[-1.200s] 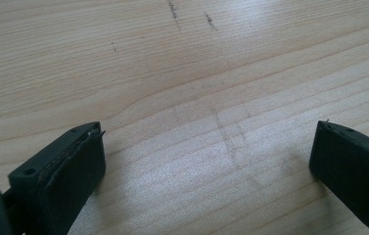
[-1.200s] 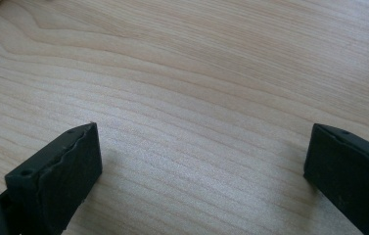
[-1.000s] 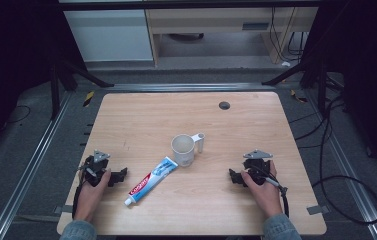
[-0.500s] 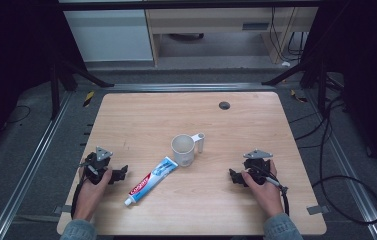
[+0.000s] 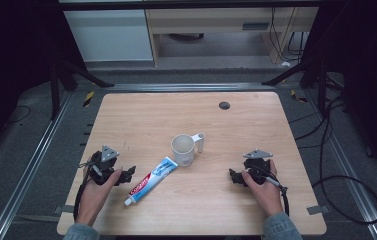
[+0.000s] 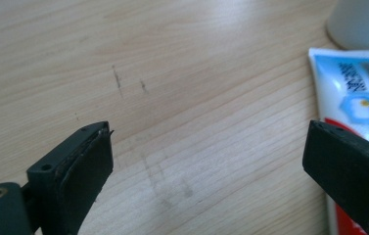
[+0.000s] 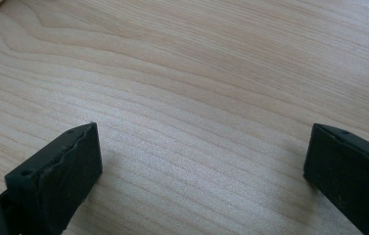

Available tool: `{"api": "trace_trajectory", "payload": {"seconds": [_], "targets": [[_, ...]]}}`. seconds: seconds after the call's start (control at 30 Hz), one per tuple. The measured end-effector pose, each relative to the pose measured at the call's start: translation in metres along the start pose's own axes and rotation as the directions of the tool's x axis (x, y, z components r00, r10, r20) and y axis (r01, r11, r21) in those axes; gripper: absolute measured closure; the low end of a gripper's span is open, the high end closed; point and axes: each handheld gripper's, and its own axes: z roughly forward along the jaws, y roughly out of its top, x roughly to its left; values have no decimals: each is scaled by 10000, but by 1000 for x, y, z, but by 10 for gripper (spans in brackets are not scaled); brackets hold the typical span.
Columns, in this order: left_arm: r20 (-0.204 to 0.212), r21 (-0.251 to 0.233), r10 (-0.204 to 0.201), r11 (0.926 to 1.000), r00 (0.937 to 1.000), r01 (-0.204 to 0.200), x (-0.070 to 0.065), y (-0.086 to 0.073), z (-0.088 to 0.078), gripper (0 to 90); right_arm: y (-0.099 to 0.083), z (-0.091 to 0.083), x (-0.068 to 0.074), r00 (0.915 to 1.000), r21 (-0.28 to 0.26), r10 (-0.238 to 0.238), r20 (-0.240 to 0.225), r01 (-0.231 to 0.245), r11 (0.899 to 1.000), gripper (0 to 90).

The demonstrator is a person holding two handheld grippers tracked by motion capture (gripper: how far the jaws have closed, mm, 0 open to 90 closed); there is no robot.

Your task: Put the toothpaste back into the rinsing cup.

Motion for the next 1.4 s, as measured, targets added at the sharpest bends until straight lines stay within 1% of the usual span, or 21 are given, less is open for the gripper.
{"api": "trace_trajectory", "payload": {"seconds": [0.1, 0.27, 0.3, 0.33, 0.37, 0.4, 0.43, 0.57, 0.6, 0.63, 0.7, 0.77, 0.83, 1.0, 1.07, 1.13, 1.2, 1.23, 1.27, 1.33, 1.4], "targets": [[-38, 34, 276, 9996, 9996, -276, -8, 3, -4, 46, 0, 0, 0, 10000, -16, -6, 55, 6, 10000, 13], [257, 382, 707, 9967, 9972, -717, -22, 9, -3, 71, -5, -5, 1, 10000, -23, -87, 18, 87, 10000, 13], [214, 398, 838, 9956, 9963, -846, -24, 10, -3, 74, -5, -6, 2, 10000, 28, 79, -54, -79, 10000, 13], [169, 423, 930, 9947, 9955, -936, -26, 11, -3, 74, -5, -6, 1, 10000, -15, -41, -3, 41, 10000, 13], [243, 455, 927, 9946, 9954, -937, -28, 12, -4, 74, -5, -5, 1, 10000, -19, -54, 6, 54, 10000, 13], [471, 480, 962, 9940, 9942, -984, -31, 12, -4, 74, -5, -6, 1, 10000, -8, -25, -5, 25, 10000, 13], [471, 480, 962, 9940, 9942, -984, -31, 12, -4, 77, -5, -6, 2, 10000, 14, 35, -42, -34, 10000, 12], [967, 912, 1257, 9867, 9873, -1345, -41, 12, 2, 98, -5, -6, 2, 9999, 34, 116, -76, -116, 9999, 11], [1098, 1116, 1401, 9820, 9840, -1522, -45, 13, 5, 108, -5, -6, 2, 9999, 34, 111, -75, -111, 9999, 11], [1174, 1233, 1462, 9793, 9823, -1605, -48, 14, 6, 115, -5, -5, 1, 10000, -4, -25, -15, 25, 10000, 11], [1238, 1406, 1662, 9730, 9783, -1831, -55, 20, 10, 117, -5, -5, 1, 10000, -8, -24, -20, 24, 10000, 11], [1306, 1516, 1742, 9694, 9760, -1933, -59, 26, 12, 122, -5, -5, 1, 10000, -9, -33, -14, 33, 10000, 11], [1392, 1771, 1903, 9608, 9718, -2135, -62, 32, 16, 129, -5, -5, 1, 10000, -9, -30, -15, 30, 10000, 11], [1733, 2376, 1948, 9430, 9654, -2329, -70, 44, 29, 141, -5, -5, 1, 10000, -8, -29, -18, 29, 10000, 11], [1839, 2746, 2091, 9273, 9604, -2545, -74, 47, 36, 142, -5, -5, 1, 10000, -8, -22, -22, 22, 10000, 11], [1860, 3117, 2307, 9080, 9551, -2800, -77, 51, 42, 162, -5, -5, 1, 10000, -10, -23, -24, 23, 10000, 11], [1950, 3406, 2537, 8883, 9474, -3080, -82, 56, 47, 162, -5, -5, 1, 10000, -10, -16, -25, 16, 10000, 11], [2000, 3488, 2562, 8833, 9457, -3131, -82, 57, 48, 162, -5, -5, 1, 10000, -9, -22, -19, 22, 10000, 11], [2065, 3639, 2586, 8749, 9436, -3195, -83, 59, 51, 170, -5, -5, 1, 10000, -8, -19, -19, 19, 10000, 11], [2196, 3863, 2504, 8652, 9429, -3197, -83, 60, 55, 176, -5, -5, 1, 10000, -7, -23, -17, 23, 10000, 11], [2279, 4142, 2482, 8504, 9415, -3244, -82, 60, 60, 190, -5, -5, 1, 10000, -10, -20, -25, 20, 10000, 11]]}}
